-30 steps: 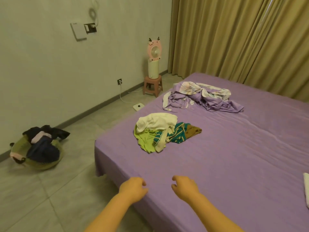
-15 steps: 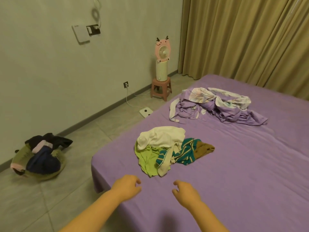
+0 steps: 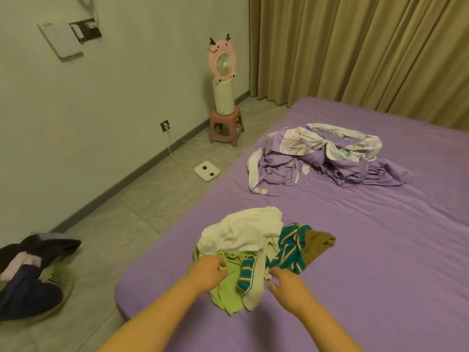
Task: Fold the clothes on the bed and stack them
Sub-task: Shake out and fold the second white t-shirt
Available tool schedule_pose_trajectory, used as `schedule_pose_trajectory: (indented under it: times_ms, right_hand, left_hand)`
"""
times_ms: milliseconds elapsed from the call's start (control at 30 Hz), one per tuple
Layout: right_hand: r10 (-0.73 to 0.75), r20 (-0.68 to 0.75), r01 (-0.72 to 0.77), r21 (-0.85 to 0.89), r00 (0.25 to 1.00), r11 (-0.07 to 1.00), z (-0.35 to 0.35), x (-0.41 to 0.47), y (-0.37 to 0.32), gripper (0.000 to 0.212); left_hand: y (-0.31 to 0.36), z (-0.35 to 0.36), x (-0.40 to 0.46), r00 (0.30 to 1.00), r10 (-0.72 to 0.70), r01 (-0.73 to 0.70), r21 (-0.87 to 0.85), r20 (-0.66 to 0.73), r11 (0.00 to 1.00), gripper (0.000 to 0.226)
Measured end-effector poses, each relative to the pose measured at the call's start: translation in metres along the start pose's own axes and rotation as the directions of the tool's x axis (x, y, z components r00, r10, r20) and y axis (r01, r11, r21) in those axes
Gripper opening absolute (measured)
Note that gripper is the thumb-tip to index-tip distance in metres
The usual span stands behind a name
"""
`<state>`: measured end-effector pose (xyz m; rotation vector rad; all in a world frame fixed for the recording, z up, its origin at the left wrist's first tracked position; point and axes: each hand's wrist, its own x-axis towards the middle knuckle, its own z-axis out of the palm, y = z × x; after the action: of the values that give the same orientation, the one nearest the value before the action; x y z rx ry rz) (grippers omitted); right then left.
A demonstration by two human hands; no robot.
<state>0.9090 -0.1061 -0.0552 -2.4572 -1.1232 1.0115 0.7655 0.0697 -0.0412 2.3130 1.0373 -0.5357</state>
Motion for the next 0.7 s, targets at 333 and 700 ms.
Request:
schedule_pose_trajectory:
  times_ms: [333, 700]
  right_hand:
    - [0.182, 0.014, -0.182, 0.139, 0.983, 0.973, -0.011, 0.116, -0.027, 0.043]
    - [0.239, 0.038, -0.241, 0.213, 0.970, 0.947, -0.018, 0.166, -0.030, 0.042]
  left_hand:
    - [-0.025, -0.037, 0.185, 0.996, 0.015, -0.007, 0.088, -0.093, 0.996, 0.042]
    - [-0.041, -0.011, 0.244, 0.988, -0.148, 0.150, -0.054, 0.036, 0.987, 0.031]
